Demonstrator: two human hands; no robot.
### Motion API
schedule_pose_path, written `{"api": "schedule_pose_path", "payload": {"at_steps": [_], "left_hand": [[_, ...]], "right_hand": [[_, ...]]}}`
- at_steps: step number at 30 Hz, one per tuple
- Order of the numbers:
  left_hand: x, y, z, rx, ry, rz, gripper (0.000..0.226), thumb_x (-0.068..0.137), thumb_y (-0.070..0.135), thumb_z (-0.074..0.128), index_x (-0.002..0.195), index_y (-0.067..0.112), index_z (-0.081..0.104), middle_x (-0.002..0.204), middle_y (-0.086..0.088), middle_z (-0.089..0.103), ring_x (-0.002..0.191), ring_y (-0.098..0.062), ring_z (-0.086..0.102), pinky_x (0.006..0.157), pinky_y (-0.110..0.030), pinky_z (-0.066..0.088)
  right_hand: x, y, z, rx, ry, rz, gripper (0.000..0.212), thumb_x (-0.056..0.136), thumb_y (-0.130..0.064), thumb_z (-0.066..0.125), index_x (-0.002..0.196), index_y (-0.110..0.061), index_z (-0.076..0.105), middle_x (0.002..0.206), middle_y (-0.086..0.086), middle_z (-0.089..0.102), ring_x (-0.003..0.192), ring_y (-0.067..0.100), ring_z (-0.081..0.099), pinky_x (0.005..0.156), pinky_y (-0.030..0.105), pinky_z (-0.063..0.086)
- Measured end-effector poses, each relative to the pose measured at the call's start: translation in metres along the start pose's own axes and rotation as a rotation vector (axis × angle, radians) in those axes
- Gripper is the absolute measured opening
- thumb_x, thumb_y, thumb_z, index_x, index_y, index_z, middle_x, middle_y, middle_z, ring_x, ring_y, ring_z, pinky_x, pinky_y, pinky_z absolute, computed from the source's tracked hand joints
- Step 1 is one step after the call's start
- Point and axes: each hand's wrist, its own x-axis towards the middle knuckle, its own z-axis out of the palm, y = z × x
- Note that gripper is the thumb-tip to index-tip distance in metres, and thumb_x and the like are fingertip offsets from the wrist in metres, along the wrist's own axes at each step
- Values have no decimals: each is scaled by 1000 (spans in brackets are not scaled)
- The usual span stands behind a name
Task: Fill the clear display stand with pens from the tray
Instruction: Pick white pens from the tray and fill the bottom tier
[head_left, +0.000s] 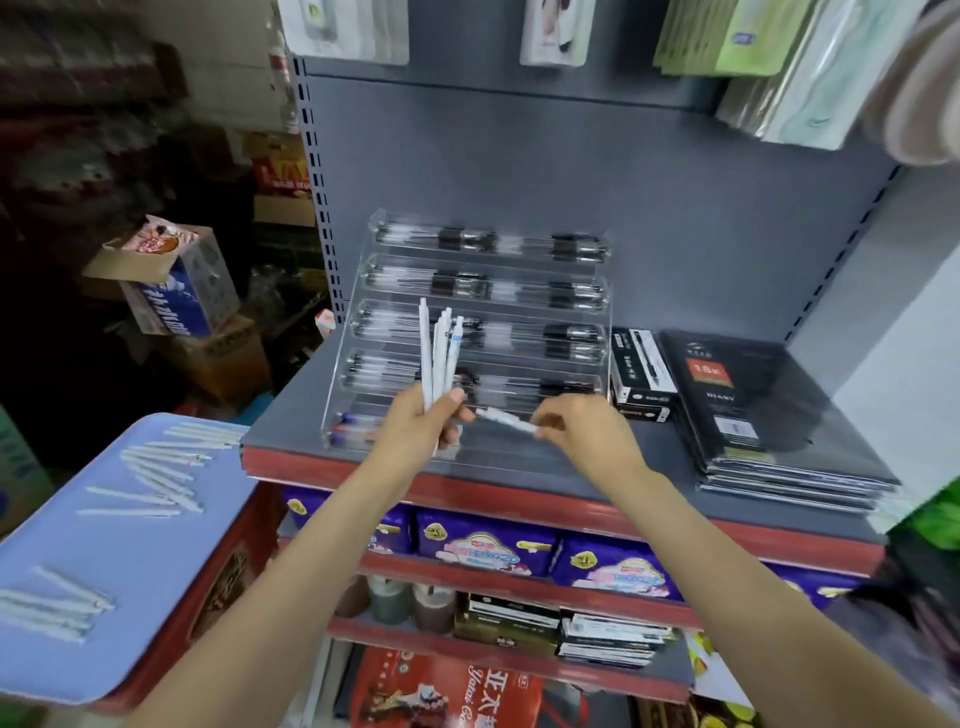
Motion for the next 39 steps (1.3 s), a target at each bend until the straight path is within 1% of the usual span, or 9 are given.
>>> {"api": "schedule_pose_path", "payload": {"at_steps": [9, 11, 12, 13, 16, 19, 27, 35, 39], "left_hand": [[-4, 0, -4, -9, -42, -23, 8, 97, 17, 47, 98, 14, 54, 73, 0, 62, 45, -1, 49, 49, -16, 43], [-6, 1, -4, -1, -76, -39, 10, 97, 18, 47, 98, 12, 54, 74, 0, 63, 46, -2, 49, 49, -16, 44], [-6, 1, -4, 4, -94, -45, 10, 97, 18, 47, 98, 11, 55, 74, 0, 63, 46, -3, 50, 50, -15, 45], [-6, 1, -4, 8, -113, -48, 10, 97, 18, 47, 97, 11, 55, 75, 0, 64, 47, -3, 51, 51, -16, 45], [-6, 1, -4, 14, -176, -60, 12, 97, 16, 47, 100, 9, 56, 76, 0, 65, 51, -5, 52, 54, -16, 46], [-6, 1, 2, 25, -256, -80, 16, 98, 18, 45, 104, 9, 57, 79, 0, 64, 54, -5, 54, 53, -14, 46], [-4, 3, 3, -11, -225, -61, 22, 99, 16, 41, 104, 5, 60, 85, -8, 69, 70, -11, 68, 64, -18, 55], [1, 3, -8, 10, -48, 33, 22, 98, 17, 44, 88, 16, 64, 80, 0, 66, 70, -7, 64, 71, -16, 53], [-3, 3, -6, -52, -109, -3, 22, 99, 19, 43, 91, 14, 63, 71, 2, 70, 59, -7, 66, 62, -20, 56]], "right_hand": [[7, -1, 10, -370, -169, -20, 13, 78, 2, 57, 89, -3, 64, 91, 18, 64, 87, 35, 64, 67, 37, 49], [8, 0, 14, -342, -188, -19, 11, 75, 8, 55, 73, -3, 53, 74, 21, 49, 70, 38, 51, 58, 35, 39], [9, 2, 17, -302, -198, -25, 12, 76, 9, 54, 73, -3, 55, 76, 24, 48, 72, 19, 31, 59, 37, 41], [9, 3, 18, -234, -183, -31, 15, 80, 7, 54, 82, -3, 64, 85, 26, 58, 107, 29, 61, 65, 39, 49], [5, -10, 12, 223, 29, 28, 19, 90, -14, 59, 105, -12, 71, 103, 4, 71, 94, 19, 65, 86, 30, 51], [3, -38, -6, 790, 81, 95, 21, 88, -19, 63, 106, -11, 70, 99, 1, 70, 90, 11, 65, 83, 26, 53], [2, -45, -13, 1238, 132, 273, 12, 88, -2, 60, 95, -9, 66, 83, 5, 69, 70, 9, 67, 68, 17, 55], [5, -19, -9, 485, 184, 72, 29, 87, -8, 63, 115, -14, 67, 86, 0, 65, 79, 12, 57, 77, 16, 48], [4, -14, 2, 195, 31, 35, 19, 84, -12, 67, 102, -17, 70, 88, -1, 70, 80, 13, 62, 81, 35, 53]]}}
